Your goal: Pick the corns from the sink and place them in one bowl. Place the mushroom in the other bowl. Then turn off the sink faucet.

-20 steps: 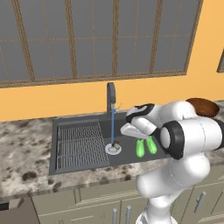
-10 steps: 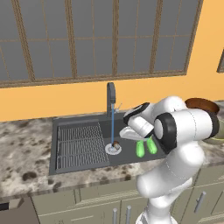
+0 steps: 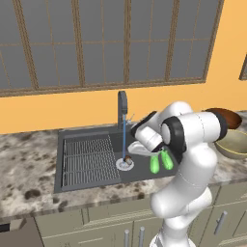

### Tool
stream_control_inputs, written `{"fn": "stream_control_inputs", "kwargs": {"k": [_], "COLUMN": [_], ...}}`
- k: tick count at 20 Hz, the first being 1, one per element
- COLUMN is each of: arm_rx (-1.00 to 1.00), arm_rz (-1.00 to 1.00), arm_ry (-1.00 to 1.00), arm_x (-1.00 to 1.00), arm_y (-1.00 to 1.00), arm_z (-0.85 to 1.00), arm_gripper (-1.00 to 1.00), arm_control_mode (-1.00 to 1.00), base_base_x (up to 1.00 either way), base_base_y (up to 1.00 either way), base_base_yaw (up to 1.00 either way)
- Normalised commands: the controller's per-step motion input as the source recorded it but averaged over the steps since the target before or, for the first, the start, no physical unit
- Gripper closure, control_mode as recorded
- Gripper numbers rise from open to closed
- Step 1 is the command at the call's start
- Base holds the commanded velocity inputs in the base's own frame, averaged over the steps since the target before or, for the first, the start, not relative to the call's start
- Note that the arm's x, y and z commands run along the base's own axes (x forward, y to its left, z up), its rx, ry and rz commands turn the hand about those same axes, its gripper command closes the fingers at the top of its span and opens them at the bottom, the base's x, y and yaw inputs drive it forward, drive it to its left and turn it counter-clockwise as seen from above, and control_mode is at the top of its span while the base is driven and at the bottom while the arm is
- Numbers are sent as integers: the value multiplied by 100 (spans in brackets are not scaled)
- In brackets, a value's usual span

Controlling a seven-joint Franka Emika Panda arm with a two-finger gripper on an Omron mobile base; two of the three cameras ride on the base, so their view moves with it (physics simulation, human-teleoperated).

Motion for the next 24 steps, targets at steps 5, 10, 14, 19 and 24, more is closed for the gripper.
{"fn": "stream_control_inputs", "kwargs": {"k": [5,10,14,19,24], "arm_rx": [-1,-2,-4,-5,-5], "arm_rz": [0,0,0,0,0], "arm_ry": [0,0,-1,-2,0], "arm_x": [16,16,16,21,26], "arm_y": [5,10,11,6,10], "arm_z": [-27,-23,-20,-18,-24], "arm_gripper": [-100,-100,-100,-100,-100], "arm_control_mode": [-100,-100,-100,-100,-100], "base_base_x": [0,0,0,0,0], "base_base_y": [0,0,0,0,0], "base_base_yaw": [0,0,0,0,0]}}
